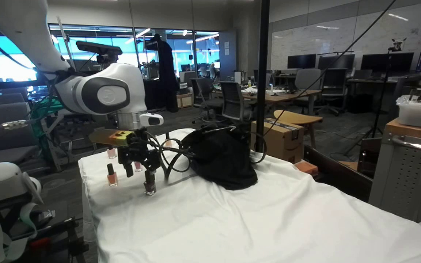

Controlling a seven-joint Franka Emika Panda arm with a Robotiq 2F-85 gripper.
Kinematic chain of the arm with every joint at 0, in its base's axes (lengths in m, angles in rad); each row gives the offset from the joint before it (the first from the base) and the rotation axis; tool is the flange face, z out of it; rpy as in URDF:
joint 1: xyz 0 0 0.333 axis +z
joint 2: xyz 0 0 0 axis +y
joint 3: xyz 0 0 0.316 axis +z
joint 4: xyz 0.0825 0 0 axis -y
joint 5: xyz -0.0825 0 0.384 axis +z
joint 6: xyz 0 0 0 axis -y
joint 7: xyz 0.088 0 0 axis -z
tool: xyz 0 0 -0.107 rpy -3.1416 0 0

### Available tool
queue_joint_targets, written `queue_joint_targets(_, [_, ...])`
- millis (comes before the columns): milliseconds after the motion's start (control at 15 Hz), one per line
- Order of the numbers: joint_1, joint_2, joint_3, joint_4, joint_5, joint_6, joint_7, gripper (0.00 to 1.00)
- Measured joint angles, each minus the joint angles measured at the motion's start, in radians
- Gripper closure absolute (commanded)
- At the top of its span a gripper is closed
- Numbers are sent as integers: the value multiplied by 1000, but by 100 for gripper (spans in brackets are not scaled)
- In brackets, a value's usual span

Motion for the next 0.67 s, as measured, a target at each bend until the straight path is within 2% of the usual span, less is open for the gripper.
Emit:
queue_joint_targets(333, [-12, 56, 0, 2, 0, 90, -5, 0])
queue_joint_targets(667, [-21, 103, 0, 19, 0, 109, -7, 0])
